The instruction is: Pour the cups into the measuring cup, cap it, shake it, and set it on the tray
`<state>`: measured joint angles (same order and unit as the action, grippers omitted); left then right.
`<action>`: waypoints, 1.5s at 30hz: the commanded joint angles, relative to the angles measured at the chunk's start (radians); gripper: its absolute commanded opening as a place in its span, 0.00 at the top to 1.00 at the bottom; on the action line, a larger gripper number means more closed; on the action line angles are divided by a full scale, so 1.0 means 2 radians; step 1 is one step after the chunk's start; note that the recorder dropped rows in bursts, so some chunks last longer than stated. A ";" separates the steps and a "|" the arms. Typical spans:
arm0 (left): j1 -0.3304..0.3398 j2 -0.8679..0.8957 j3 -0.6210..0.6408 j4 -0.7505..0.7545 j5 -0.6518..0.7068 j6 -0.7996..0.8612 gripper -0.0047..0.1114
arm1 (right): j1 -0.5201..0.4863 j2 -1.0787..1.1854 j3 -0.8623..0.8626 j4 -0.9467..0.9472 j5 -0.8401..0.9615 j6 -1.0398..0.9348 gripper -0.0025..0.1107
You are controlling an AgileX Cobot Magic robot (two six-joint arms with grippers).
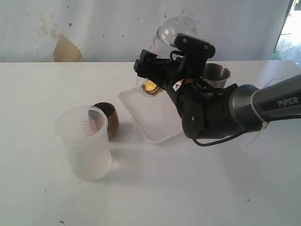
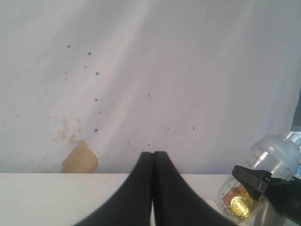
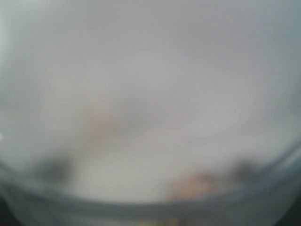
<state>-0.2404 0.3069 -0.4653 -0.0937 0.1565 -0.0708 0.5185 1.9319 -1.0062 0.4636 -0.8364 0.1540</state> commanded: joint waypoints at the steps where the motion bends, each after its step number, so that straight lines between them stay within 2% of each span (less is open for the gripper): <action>1: 0.001 -0.002 0.002 -0.003 -0.003 -0.001 0.96 | -0.001 -0.002 0.000 -0.025 0.016 -0.049 0.98; 2: 0.001 -0.002 0.002 -0.003 -0.003 -0.001 0.96 | -0.001 -0.002 0.000 -0.026 0.021 -0.077 0.98; 3: 0.001 -0.002 0.002 -0.003 -0.003 -0.001 0.96 | -0.001 0.001 0.000 -0.027 0.024 -0.151 0.98; 7: 0.001 -0.002 0.002 -0.003 -0.004 -0.001 0.96 | -0.001 0.011 0.000 -0.027 0.029 -0.246 0.98; 11: 0.001 -0.002 0.002 -0.003 -0.004 -0.001 0.96 | -0.002 0.036 0.000 -0.025 0.023 -0.254 0.97; 12: 0.001 -0.002 0.002 -0.003 -0.004 -0.001 0.96 | -0.002 0.040 0.000 -0.025 0.023 -0.254 0.94; 14: 0.001 -0.002 0.002 -0.003 -0.004 -0.001 0.96 | -0.002 0.048 0.000 -0.026 0.023 -0.244 0.77; 15: 0.001 -0.002 0.002 -0.003 -0.004 -0.001 0.96 | -0.002 0.050 0.000 -0.026 0.023 -0.244 0.61; 18: 0.001 -0.002 0.002 -0.003 -0.004 -0.001 0.96 | -0.002 0.050 -0.002 -0.023 0.009 -0.247 0.23; 19: 0.001 -0.002 0.002 -0.003 -0.004 -0.001 0.96 | -0.002 0.050 -0.005 -0.023 0.010 -0.247 0.14; 20: 0.001 -0.002 0.002 -0.003 -0.004 -0.001 0.96 | -0.002 0.050 -0.005 -0.024 0.010 -0.247 0.11; 29: 0.001 -0.002 0.002 -0.003 -0.004 -0.001 0.96 | -0.002 0.050 -0.005 -0.018 0.010 -0.246 0.11; 36: 0.001 -0.002 0.002 -0.003 -0.004 -0.001 0.96 | 0.000 0.006 -0.005 -0.016 0.015 -0.246 0.11; 45: 0.001 -0.002 0.002 -0.003 0.000 -0.001 0.96 | 0.000 -0.104 -0.005 -0.016 0.101 -0.246 0.11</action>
<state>-0.2404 0.3069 -0.4653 -0.0937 0.1565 -0.0708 0.5185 1.7896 -1.0146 0.4309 -0.6829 -0.3399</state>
